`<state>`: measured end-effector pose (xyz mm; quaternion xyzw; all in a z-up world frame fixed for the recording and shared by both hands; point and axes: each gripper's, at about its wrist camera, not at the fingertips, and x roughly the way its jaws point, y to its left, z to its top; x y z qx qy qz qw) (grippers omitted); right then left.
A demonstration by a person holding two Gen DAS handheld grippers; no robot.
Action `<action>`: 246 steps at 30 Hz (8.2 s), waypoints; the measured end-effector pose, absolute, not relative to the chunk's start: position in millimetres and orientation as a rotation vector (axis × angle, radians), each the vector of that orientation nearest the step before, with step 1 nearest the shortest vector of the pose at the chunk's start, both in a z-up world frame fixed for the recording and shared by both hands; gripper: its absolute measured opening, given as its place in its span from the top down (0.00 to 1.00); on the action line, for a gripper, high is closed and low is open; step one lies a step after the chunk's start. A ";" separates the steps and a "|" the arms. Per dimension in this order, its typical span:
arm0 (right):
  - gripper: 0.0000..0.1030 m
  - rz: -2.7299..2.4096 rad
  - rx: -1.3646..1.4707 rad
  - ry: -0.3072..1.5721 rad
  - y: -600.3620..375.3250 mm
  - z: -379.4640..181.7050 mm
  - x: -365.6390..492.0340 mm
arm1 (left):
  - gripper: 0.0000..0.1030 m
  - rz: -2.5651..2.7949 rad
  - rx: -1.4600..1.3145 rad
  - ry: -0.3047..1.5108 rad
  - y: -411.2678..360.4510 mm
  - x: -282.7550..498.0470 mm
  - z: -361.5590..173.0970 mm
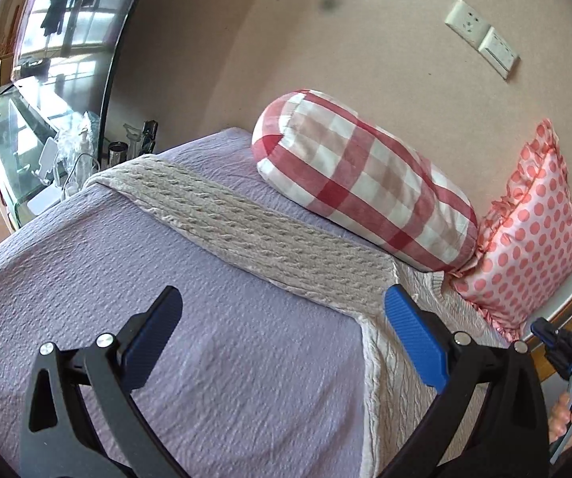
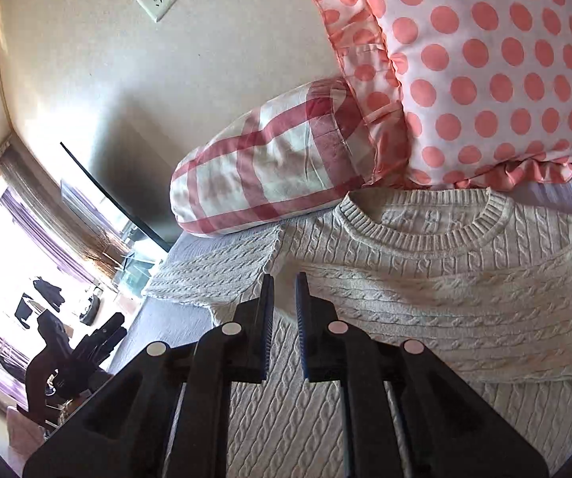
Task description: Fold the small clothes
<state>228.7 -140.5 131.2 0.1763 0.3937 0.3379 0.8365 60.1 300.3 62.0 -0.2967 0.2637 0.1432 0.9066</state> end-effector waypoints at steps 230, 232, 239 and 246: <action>0.21 0.404 0.769 0.691 -422.3 101.2 261.1 | 0.45 -0.645 0.064 0.722 -106.7 211.8 87.6; 0.21 0.574 0.679 0.613 -394.0 129.3 233.8 | 0.43 -0.645 0.103 0.716 -106.9 208.2 76.4; 0.26 0.705 0.242 0.652 -294.1 132.6 196.0 | 0.50 -0.633 0.092 0.821 -86.4 212.1 44.5; 0.54 0.619 -0.378 0.636 -202.9 94.0 161.9 | 0.39 -0.528 -0.234 0.738 30.1 196.6 64.3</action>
